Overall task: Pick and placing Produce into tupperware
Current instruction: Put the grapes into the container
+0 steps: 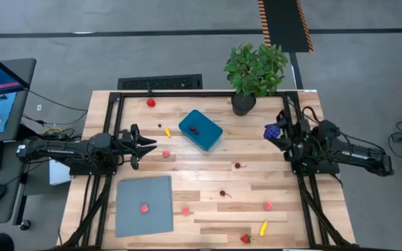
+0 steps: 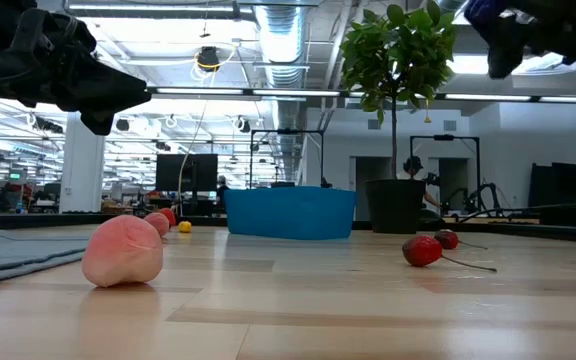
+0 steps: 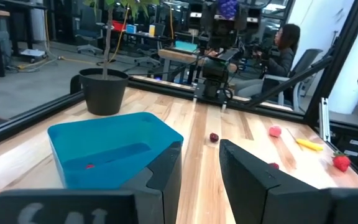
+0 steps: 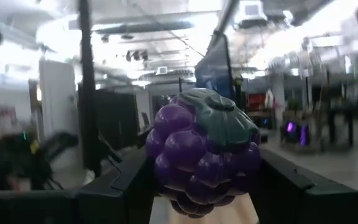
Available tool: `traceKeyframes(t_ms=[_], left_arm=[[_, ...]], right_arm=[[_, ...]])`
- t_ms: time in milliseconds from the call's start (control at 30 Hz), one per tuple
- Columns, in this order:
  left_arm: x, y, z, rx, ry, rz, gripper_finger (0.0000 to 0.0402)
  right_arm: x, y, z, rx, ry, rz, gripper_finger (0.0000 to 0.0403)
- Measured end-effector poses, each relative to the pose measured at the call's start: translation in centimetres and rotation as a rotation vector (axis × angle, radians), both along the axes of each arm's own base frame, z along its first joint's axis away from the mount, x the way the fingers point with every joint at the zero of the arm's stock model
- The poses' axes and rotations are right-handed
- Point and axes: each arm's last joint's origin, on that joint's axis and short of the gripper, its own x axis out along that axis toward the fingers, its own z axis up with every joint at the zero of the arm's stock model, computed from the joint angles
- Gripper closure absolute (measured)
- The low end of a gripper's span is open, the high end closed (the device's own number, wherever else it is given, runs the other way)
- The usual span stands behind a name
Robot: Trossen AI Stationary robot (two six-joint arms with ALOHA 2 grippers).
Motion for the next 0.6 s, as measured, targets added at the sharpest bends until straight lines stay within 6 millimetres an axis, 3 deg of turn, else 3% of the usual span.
traceKeyframes(t_ms=[267,600], left_arm=[[0.0,0.0,-0.3,0.022,0.031,0.0,0.0303],[0.0,0.0,-0.4,0.008,0.04,0.001,0.0303]], right_arm=[[0.3,1.0,-0.1,-0.336,-0.025,-0.069,0.0168],[2.7,0.8,-1.5,-0.499,0.183,-0.381,0.0168]])
